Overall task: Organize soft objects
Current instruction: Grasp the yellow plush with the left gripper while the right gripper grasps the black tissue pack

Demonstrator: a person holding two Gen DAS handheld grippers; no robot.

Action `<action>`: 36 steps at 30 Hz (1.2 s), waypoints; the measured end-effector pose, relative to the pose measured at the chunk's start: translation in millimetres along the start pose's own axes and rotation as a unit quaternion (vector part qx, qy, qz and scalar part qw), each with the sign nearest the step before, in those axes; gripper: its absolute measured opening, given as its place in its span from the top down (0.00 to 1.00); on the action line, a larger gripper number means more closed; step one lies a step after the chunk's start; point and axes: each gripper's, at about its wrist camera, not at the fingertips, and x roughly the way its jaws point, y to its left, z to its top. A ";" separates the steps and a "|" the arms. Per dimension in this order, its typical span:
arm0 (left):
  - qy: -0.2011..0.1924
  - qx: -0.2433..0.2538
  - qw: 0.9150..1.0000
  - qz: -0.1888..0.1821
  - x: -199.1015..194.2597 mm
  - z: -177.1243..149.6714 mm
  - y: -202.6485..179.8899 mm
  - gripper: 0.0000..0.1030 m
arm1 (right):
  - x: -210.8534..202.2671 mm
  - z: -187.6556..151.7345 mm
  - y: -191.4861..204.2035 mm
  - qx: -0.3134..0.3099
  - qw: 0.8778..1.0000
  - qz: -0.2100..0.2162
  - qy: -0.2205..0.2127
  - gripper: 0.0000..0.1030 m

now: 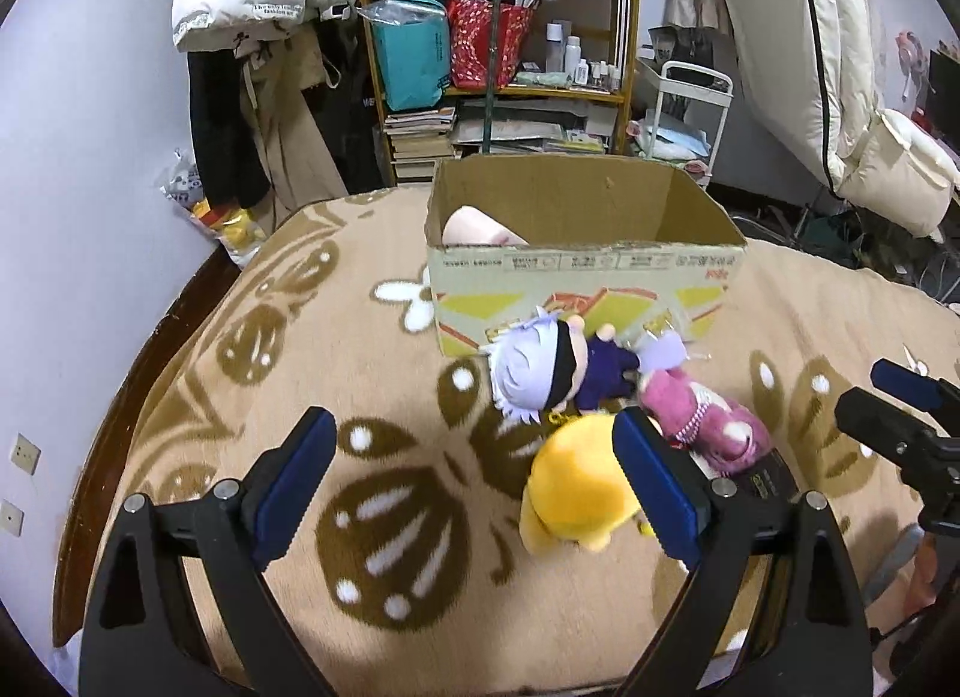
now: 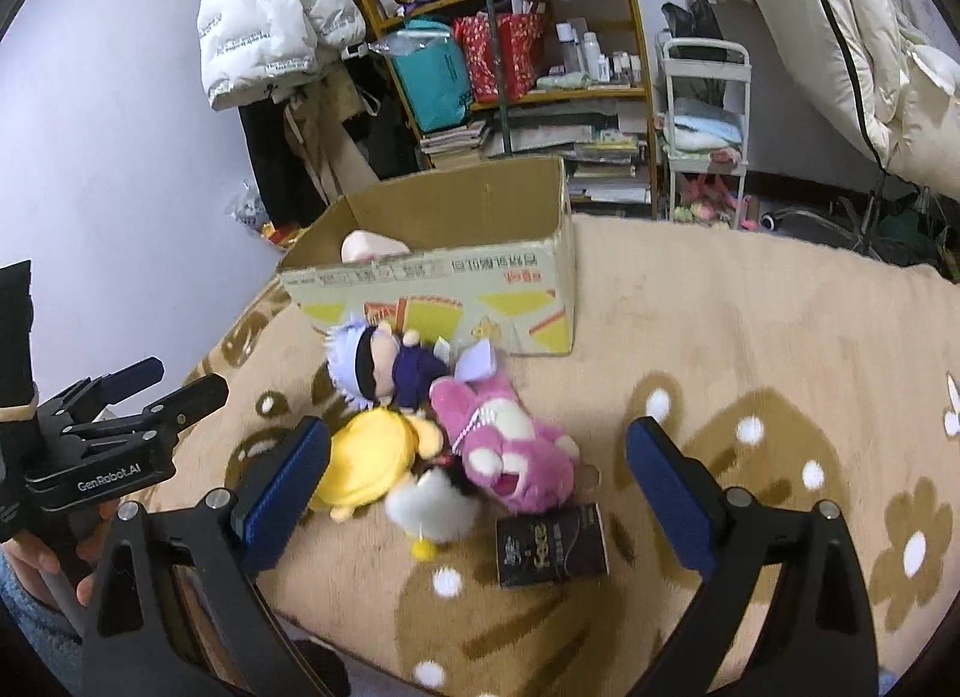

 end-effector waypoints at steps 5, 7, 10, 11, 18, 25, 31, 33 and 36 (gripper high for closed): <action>0.014 0.000 1.000 -0.002 0.1 -6.3 -1.8 0.10 | 1.8 -4.3 -0.9 0.005 1.000 -0.002 0.015 0.00; 0.020 0.002 1.000 0.001 3.8 -6.6 -3.0 0.10 | 4.2 -4.7 -1.7 0.008 1.000 -0.005 0.021 0.00; 0.033 -0.001 0.999 -0.003 11.1 -8.2 -2.9 0.10 | 10.7 -5.2 -3.5 0.014 0.999 -0.009 0.035 0.00; 0.037 -0.001 0.999 -0.004 13.6 -8.1 -3.0 0.10 | 14.3 -5.7 -4.3 0.016 0.999 -0.011 0.042 0.00; 0.068 0.001 0.997 -0.021 32.5 -9.4 -9.1 0.10 | 36.3 -8.5 -14.1 0.035 0.995 -0.015 0.093 0.00; 0.099 0.018 0.994 -0.035 54.0 -11.8 -24.4 0.10 | 57.6 -13.2 -20.4 0.048 0.989 -0.014 0.140 0.04; 0.123 0.028 0.991 -0.048 71.3 -13.6 -35.1 0.10 | 74.5 -19.6 -26.4 0.061 0.982 -0.013 0.180 0.05; 0.131 0.031 0.990 -0.051 77.2 -14.4 -39.1 0.10 | 81.7 -22.7 -29.3 0.068 0.978 -0.012 0.196 0.05; 0.142 0.038 0.987 -0.056 85.7 -15.2 -44.8 0.10 | 88.2 -26.5 -31.5 0.073 0.975 -0.018 0.210 0.16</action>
